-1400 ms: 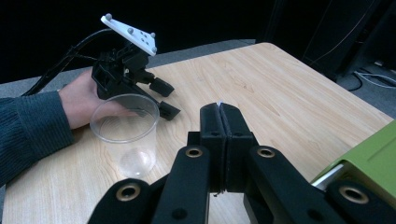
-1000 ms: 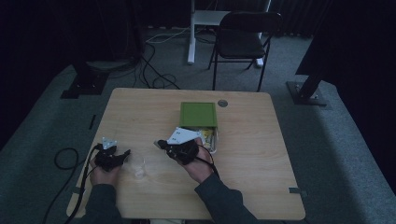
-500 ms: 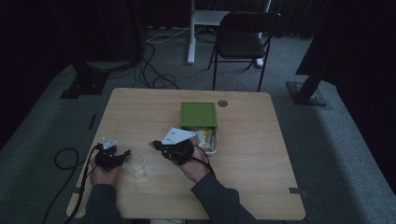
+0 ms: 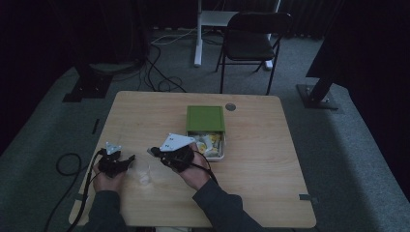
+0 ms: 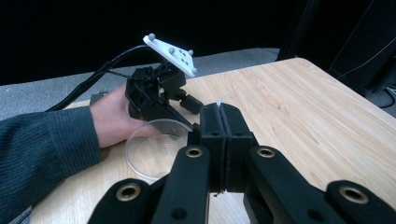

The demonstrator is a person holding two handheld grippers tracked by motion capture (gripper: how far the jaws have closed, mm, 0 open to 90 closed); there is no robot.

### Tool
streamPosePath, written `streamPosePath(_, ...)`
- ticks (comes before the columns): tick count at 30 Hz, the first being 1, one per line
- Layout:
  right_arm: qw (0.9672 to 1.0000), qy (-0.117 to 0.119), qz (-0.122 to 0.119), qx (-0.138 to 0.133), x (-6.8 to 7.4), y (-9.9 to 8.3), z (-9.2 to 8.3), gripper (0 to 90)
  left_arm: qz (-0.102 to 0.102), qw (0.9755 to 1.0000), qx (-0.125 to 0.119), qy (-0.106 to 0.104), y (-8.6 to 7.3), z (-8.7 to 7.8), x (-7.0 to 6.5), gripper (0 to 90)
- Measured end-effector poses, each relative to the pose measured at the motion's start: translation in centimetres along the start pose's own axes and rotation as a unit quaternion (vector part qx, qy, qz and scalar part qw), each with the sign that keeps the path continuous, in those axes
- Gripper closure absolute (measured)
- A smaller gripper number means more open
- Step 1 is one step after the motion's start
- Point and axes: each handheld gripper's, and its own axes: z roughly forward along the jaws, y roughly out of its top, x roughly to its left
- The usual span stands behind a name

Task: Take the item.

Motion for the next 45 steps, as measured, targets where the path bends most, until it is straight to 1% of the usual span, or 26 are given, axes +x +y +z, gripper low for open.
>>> streamPosePath(16,0.9999,0.014,-0.001,0.001,0.7,0.4,1.0,89.5,0.000,1.0000,0.000,0.000,0.0,0.0,0.0,35.5)
streamPosePath(26,0.9996,0.026,-0.008,0.004,1.5,0.9,1.9,89.5,0.000,1.0000,0.000,0.000,0.0,0.0,0.0,35.4)
streamPosePath(27,0.9995,0.030,-0.011,0.005,1.8,1.0,2.2,89.5,0.000,1.0000,0.000,0.000,0.0,0.0,0.0,35.4)
streamPosePath(31,0.9993,0.035,-0.013,0.007,2.1,1.1,2.6,89.5,0.000,1.0000,0.000,0.000,0.0,0.0,0.0,35.4)
streamPosePath(41,0.9986,0.047,-0.019,0.015,2.6,1.1,3.6,89.4,0.000,1.0000,0.000,0.000,0.0,0.0,0.0,35.4)
streamPosePath(42,0.9984,0.051,-0.020,0.016,2.6,1.1,3.7,88.8,0.000,1.0000,0.000,0.000,0.0,0.0,0.0,35.4)
streamPosePath(43,0.9980,0.057,-0.021,0.019,2.6,1.1,3.8,83.2,0.001,1.0000,0.000,0.000,0.0,0.0,0.0,35.4)
streamPosePath(44,0.9980,0.055,-0.022,0.019,2.5,1.1,3.9,73.5,0.001,1.0000,0.000,0.000,0.0,0.0,0.0,35.4)
streamPosePath(45,0.9980,0.055,-0.022,0.019,2.5,1.1,3.9,73.5,0.001,1.0000,0.000,0.000,0.0,0.0,0.0,35.4)
